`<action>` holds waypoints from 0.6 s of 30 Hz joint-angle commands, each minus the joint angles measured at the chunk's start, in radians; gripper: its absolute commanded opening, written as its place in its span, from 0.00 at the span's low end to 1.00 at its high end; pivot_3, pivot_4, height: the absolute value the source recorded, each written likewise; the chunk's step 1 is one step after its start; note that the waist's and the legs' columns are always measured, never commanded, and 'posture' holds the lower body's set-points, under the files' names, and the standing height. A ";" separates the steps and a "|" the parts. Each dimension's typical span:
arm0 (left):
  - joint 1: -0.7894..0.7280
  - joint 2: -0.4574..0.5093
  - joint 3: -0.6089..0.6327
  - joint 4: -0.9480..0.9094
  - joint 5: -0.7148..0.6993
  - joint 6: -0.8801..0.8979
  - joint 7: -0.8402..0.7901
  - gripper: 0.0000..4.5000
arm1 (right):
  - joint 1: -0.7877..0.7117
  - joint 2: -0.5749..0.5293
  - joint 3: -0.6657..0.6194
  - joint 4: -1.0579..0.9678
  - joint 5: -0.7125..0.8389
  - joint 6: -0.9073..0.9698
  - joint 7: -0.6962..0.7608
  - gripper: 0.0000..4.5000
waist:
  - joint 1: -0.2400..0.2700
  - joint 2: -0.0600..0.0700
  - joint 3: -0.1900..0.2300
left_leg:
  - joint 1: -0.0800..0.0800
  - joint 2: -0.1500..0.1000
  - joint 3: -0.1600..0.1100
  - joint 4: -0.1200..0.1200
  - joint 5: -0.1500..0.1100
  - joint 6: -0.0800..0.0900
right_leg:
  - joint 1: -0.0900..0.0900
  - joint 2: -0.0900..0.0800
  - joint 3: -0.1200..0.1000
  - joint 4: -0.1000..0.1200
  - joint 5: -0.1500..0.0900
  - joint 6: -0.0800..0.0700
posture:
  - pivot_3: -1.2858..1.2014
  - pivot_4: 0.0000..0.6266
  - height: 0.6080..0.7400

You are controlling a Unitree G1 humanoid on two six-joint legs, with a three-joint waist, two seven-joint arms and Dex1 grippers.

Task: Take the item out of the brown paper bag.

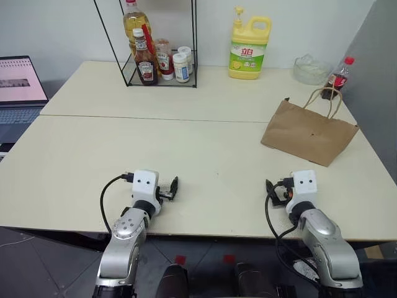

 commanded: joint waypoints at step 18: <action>0.026 -0.023 0.040 -0.004 -0.008 0.002 0.052 1.00 | -0.020 0.027 0.000 -0.014 -0.017 -0.022 -0.009 1.00 | 0.003 0.000 0.000 | 0.000 0.000 0.000 0.000 0.000 0.000 | 0.000 0.000 0.000 0.000 0.000 0.000 | 0.52 0.24 1.00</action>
